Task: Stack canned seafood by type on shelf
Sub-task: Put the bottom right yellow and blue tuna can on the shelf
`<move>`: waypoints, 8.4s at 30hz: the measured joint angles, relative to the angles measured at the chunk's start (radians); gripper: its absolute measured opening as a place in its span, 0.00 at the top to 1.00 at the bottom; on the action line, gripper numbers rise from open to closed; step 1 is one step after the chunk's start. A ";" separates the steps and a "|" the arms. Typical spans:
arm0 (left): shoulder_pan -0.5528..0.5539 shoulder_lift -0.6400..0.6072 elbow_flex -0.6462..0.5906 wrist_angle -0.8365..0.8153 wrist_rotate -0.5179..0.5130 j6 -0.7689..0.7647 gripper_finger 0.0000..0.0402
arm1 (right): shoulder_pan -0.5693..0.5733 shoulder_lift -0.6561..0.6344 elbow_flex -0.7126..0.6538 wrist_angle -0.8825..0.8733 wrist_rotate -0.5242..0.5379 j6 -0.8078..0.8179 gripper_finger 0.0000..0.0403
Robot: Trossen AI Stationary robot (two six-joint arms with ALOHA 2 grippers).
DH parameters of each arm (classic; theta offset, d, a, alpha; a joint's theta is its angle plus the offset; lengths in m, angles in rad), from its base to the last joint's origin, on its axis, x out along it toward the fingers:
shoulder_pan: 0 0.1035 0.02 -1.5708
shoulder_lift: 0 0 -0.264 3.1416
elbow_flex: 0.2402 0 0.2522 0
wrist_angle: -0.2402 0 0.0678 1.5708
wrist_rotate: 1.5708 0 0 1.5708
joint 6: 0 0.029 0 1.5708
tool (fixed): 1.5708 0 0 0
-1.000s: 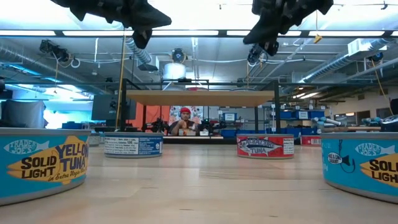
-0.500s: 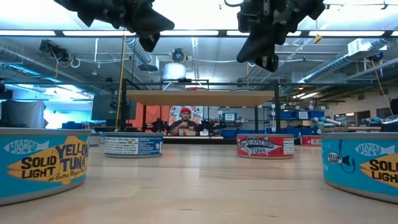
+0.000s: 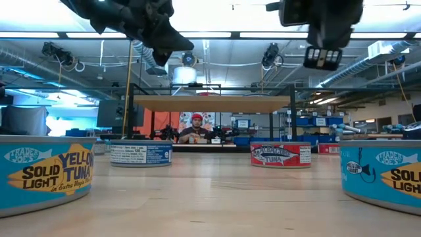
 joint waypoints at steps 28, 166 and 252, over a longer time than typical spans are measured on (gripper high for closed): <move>-0.026 0.081 0.000 0.171 0.023 0.065 0.99 | 0.319 0.248 0.001 0.232 0.299 0.473 0.61; -0.184 0.259 0.000 0.132 0.306 -0.651 0.29 | 0.283 0.340 0.237 0.069 0.922 0.172 1.00; 0.220 0.073 0.078 0.171 0.208 -0.650 0.63 | 0.102 0.313 0.612 -0.218 0.858 -0.140 0.99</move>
